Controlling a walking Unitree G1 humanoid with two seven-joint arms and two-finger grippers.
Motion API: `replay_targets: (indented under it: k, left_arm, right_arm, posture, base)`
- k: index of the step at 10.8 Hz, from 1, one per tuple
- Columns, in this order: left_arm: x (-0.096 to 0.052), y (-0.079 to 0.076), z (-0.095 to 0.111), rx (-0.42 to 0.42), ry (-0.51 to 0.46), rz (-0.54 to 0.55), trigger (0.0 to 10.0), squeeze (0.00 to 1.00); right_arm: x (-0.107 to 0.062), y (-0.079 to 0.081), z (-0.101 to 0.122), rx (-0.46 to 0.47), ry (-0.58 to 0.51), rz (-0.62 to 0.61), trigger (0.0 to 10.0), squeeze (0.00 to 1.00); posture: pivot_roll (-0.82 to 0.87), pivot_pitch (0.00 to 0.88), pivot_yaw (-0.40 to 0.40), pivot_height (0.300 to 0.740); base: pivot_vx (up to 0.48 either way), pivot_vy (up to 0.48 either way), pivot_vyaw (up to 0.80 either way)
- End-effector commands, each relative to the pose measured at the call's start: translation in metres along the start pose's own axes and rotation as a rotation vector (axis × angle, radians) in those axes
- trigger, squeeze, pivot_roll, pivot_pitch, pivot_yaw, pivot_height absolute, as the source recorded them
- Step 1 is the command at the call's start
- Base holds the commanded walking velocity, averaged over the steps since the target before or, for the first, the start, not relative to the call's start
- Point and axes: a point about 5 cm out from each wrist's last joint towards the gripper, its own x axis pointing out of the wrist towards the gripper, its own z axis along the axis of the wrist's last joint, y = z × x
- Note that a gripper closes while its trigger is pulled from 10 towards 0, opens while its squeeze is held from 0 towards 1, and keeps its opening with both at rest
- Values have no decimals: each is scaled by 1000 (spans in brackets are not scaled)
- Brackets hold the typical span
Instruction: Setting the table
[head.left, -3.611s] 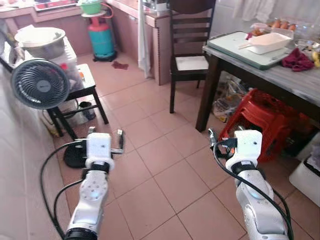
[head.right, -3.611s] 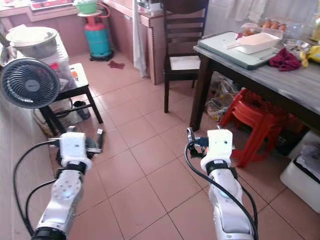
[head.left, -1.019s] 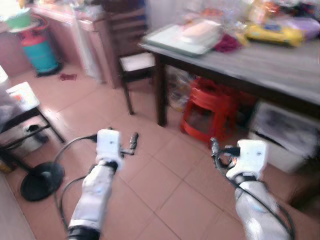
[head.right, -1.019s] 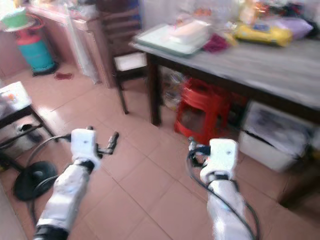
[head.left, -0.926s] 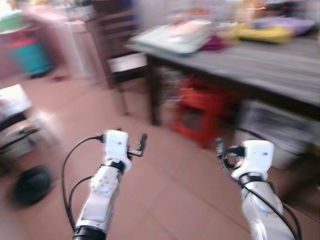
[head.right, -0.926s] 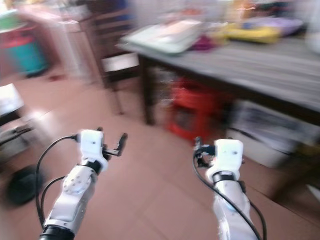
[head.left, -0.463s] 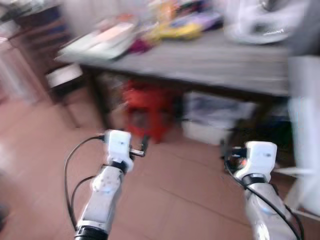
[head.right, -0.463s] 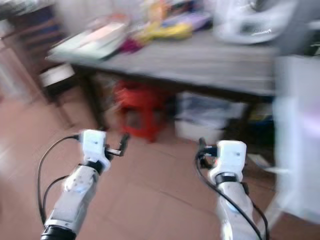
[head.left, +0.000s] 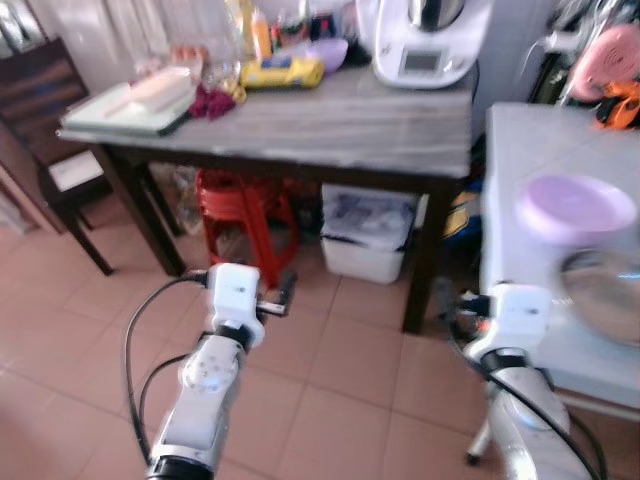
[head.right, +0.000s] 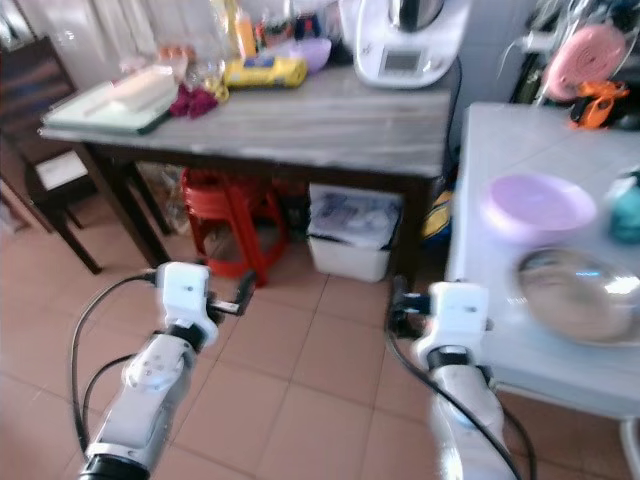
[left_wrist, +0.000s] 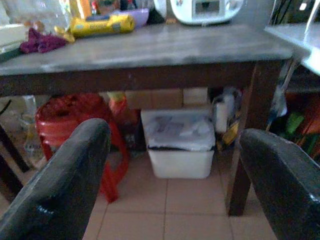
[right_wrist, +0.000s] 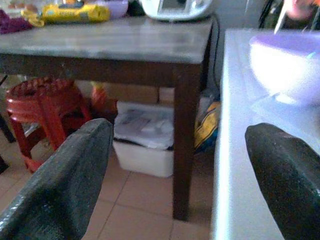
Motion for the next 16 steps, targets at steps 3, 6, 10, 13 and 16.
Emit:
replay_targets:
  k: [3, 6, 10, 13, 16]
  left_arm:
    - [-2, 12, 6, 16, -4, 14, 10000, 0]
    - [-3, 9, 11, 17, -11, -8, 10000, 0]
    - [-4, 9, 10, 20, -3, -13, 10000, 0]
    - [-6, 9, 11, 8, -9, -19, 10000, 0]
    - [-8, 9, 10, 7, -3, -27, 10000, 0]
  right_arm:
    - [-3, 10, 20, -29, -90, 32, 10000, 0]
    - [-4, 11, 28, -23, -108, 28, 10000, 0]
    - [-4, 11, 27, -23, -104, 27, 10000, 0]
    - [-5, 13, 28, -23, -104, 30, 10000, 0]
    - [-6, 13, 27, -20, -100, 28, 10000, 0]
  posture:
    - [-84, 70, 93, 740]
    - [-88, 73, 97, 740]
    - [-86, 71, 100, 740]
    - [-84, 75, 103, 740]
    - [-84, 77, 104, 740]
  base:
    - [0, -301, 0]
    - [0, -301, -144]
    - [0, -302, -122]
    - [0, -101, 0]
    - [0, 0, 0]
